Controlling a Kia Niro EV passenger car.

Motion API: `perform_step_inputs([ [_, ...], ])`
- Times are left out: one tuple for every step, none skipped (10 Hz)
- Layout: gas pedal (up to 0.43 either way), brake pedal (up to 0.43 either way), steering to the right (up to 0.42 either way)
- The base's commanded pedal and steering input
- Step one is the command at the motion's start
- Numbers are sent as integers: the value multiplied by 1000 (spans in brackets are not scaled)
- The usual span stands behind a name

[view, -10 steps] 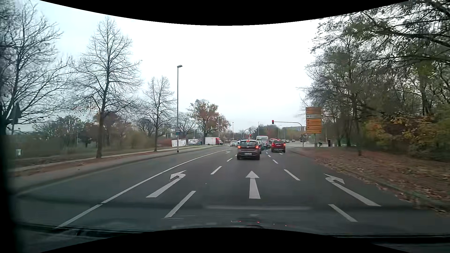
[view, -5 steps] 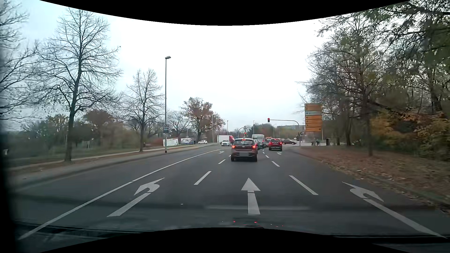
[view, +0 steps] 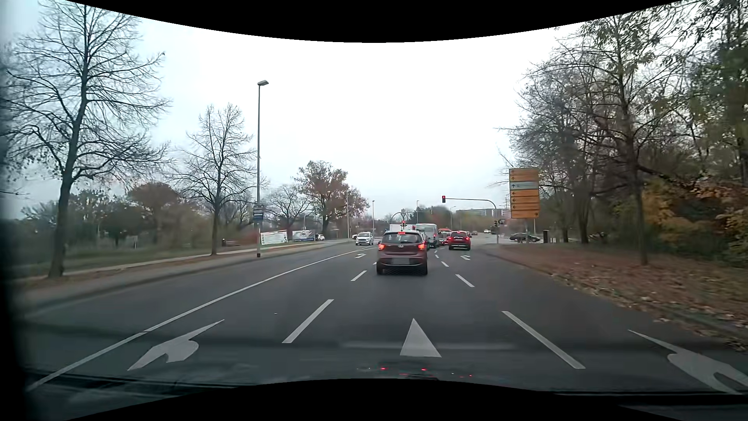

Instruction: Follow the waypoints while adhering to traffic rules and regulations

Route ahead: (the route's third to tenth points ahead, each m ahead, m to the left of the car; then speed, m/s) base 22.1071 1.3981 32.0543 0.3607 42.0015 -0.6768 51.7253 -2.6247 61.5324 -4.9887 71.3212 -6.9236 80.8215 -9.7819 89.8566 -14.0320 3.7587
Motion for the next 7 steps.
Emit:
perform_step_inputs([
  [0, 85, 14],
  [0, 91, 14],
  [0, 91, 14],
  [0, 91, 13],
  [0, 91, 13],
  [0, 98, 13],
  [0, 110, 13],
])
